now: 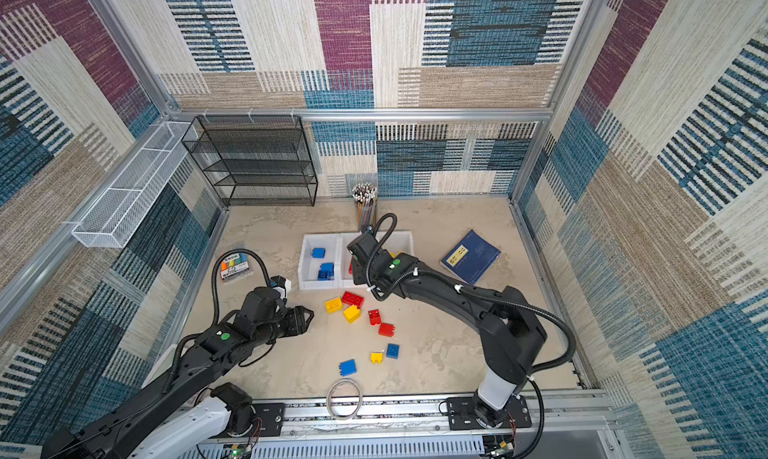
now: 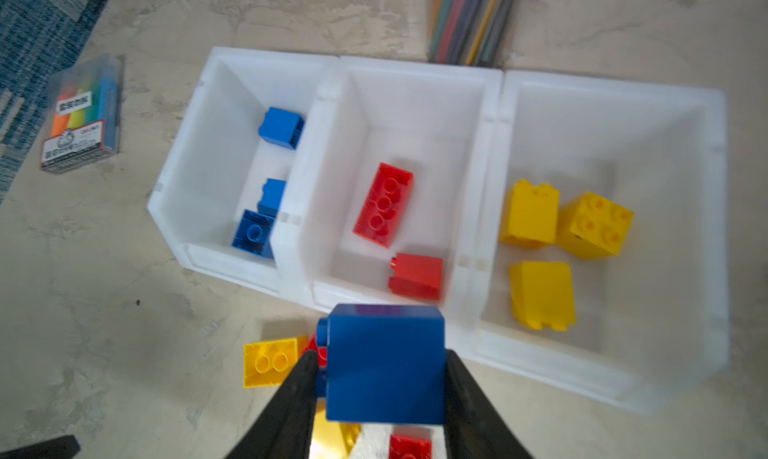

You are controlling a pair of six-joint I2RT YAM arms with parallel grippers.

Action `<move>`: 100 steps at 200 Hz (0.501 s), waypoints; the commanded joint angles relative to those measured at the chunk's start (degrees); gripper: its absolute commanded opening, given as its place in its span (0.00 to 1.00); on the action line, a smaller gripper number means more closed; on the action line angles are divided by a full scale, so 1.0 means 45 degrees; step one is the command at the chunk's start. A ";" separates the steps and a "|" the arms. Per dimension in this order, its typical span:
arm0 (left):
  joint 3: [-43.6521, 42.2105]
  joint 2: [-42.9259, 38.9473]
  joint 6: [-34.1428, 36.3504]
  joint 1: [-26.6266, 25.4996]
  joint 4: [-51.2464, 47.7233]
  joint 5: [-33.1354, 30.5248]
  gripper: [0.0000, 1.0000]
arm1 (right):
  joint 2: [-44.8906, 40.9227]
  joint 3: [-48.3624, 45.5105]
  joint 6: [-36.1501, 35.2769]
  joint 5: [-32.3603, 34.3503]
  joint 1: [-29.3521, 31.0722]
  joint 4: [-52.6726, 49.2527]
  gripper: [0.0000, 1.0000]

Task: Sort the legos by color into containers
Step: 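Reach the right gripper across and drop the blue brick into the blue compartment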

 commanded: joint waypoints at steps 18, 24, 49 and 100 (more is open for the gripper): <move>-0.0278 -0.0763 -0.0383 0.0013 -0.0903 -0.0249 0.60 | 0.2862 0.3365 -0.1741 -0.1654 0.0014 0.0350 0.48; -0.0335 -0.0926 -0.0427 -0.0002 -0.1011 -0.0276 0.60 | 0.3360 0.3928 -0.1877 -0.1799 0.0014 0.0292 0.48; -0.0558 -0.1593 -0.0580 0.0009 -0.1419 -0.0338 0.60 | 0.5233 0.5875 -0.2278 -0.2138 0.0014 -0.0319 0.48; -0.0657 -0.2078 -0.0702 0.0006 -0.1836 -0.0262 0.60 | 0.6860 0.7216 -0.2292 -0.2397 0.0014 -0.0659 0.64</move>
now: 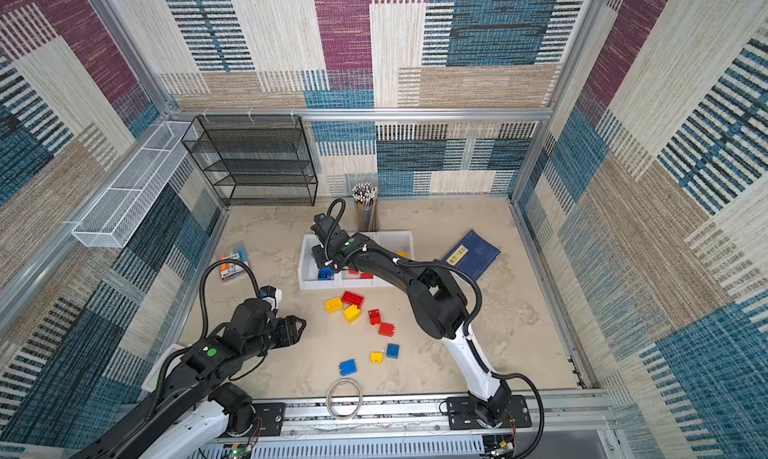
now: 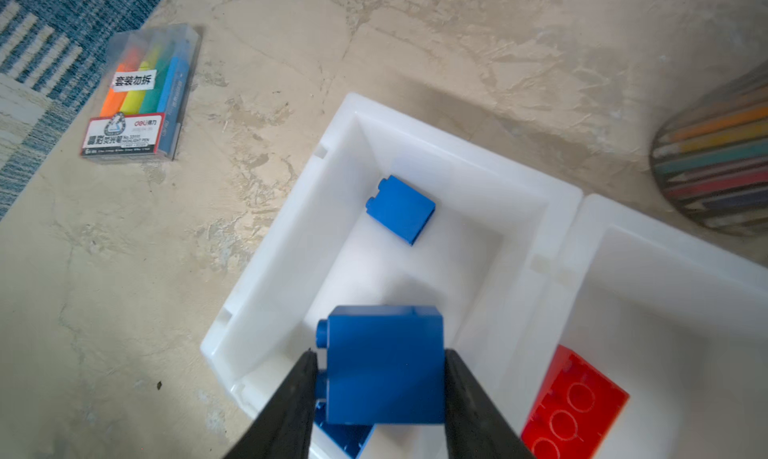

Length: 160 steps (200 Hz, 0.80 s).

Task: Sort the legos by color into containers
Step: 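Reach the right gripper across and drop the blue brick into the blue compartment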

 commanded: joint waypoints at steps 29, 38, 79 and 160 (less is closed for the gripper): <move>0.0094 0.0162 -0.0275 0.0000 -0.0402 0.0167 0.60 | 0.0336 0.0364 -0.0201 -0.0421 -0.0015 -0.0153 0.75; 0.0160 0.0239 -0.0275 -0.0006 -0.0423 0.0182 0.60 | 0.0283 0.0453 -0.0234 -0.0419 -0.0033 -0.0190 0.76; 0.0252 0.0555 -0.0173 -0.0011 -0.0273 0.0441 0.61 | -0.0804 0.0005 -0.0171 -0.0266 -0.0224 -0.0074 0.77; 0.0835 0.2791 0.0587 -0.0075 0.1476 0.1443 0.61 | -0.6139 -0.5902 0.0961 0.0622 -0.0717 0.1090 0.78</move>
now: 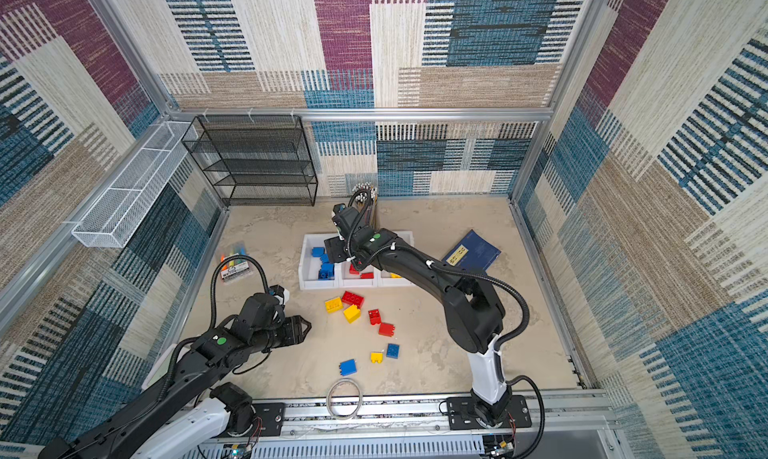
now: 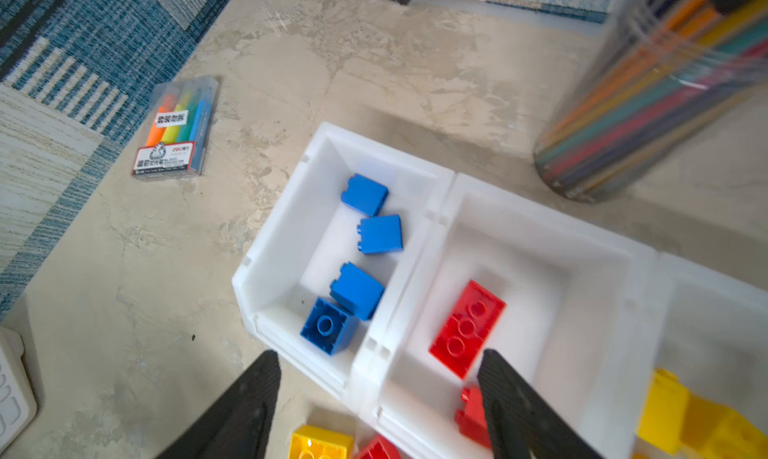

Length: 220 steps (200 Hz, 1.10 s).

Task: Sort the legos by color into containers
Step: 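Reach the right gripper across and drop the blue brick into the blue compartment, then grasp a long red brick with the left gripper while the right gripper withdraws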

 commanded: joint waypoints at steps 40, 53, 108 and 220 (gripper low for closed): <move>0.1267 0.3086 0.0918 -0.0213 0.2164 0.0850 0.61 | -0.3986 -0.4866 0.1797 0.0974 -0.0418 0.0543 0.80; 0.1698 0.3807 0.1116 -0.0294 0.2418 0.0873 0.61 | -0.4633 -0.5734 0.2226 0.1091 -0.0586 0.0545 0.80; 0.3591 0.6766 0.2108 -0.0723 0.3050 0.1224 0.61 | -0.6699 -0.7830 0.3400 0.1571 -0.0733 0.0247 0.81; 0.6579 1.0409 0.4128 -0.1499 0.2000 0.0282 0.66 | -0.7885 -0.8545 0.3982 0.1872 -0.0808 -0.0190 0.82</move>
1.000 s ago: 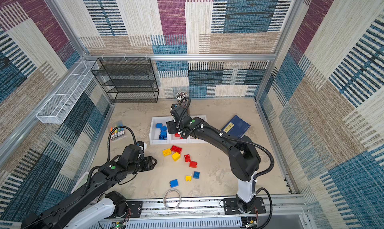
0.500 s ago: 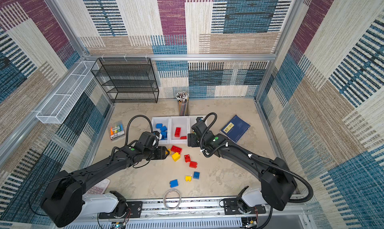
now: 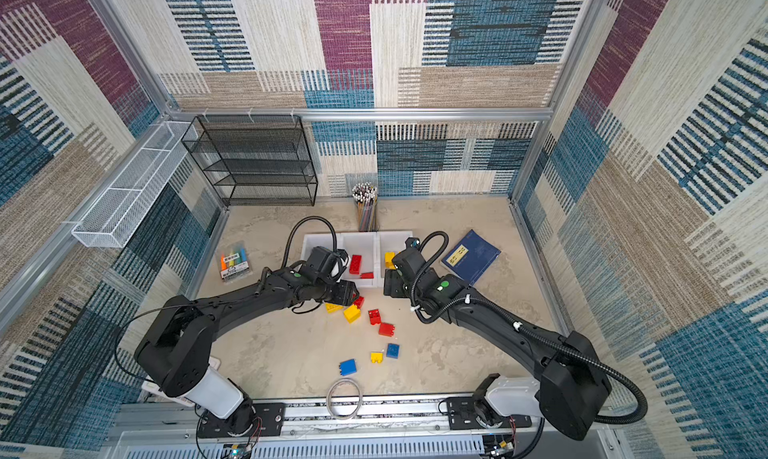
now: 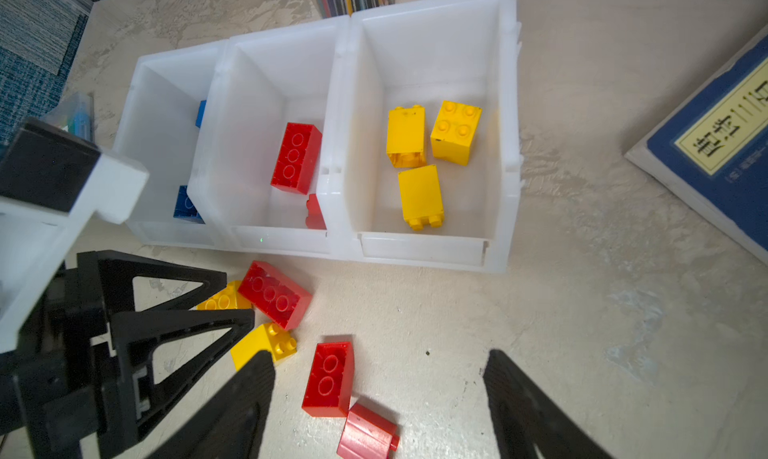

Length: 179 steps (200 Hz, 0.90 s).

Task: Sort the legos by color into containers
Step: 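Grasp a long red brick with the left gripper while the right gripper withdraws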

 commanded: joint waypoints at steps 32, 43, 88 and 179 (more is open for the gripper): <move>0.0349 0.0439 0.0787 -0.0203 -0.0538 -0.0892 0.67 | -0.0314 -0.0276 0.0413 0.0157 -0.0008 0.0029 0.82; 0.0407 0.0501 0.0846 -0.0263 -0.0611 -0.1009 0.67 | -0.0296 -0.0304 0.0456 0.0153 -0.0008 0.0010 0.82; 0.0683 0.0928 0.1032 -0.0359 -0.0831 -0.1179 0.67 | -0.0421 -0.0564 0.0704 -0.0070 -0.0008 0.0147 0.82; 0.1256 0.1690 0.1277 -0.0616 -0.1053 -0.1407 0.68 | -0.0468 -0.0599 0.0721 -0.0101 -0.0006 0.0068 0.82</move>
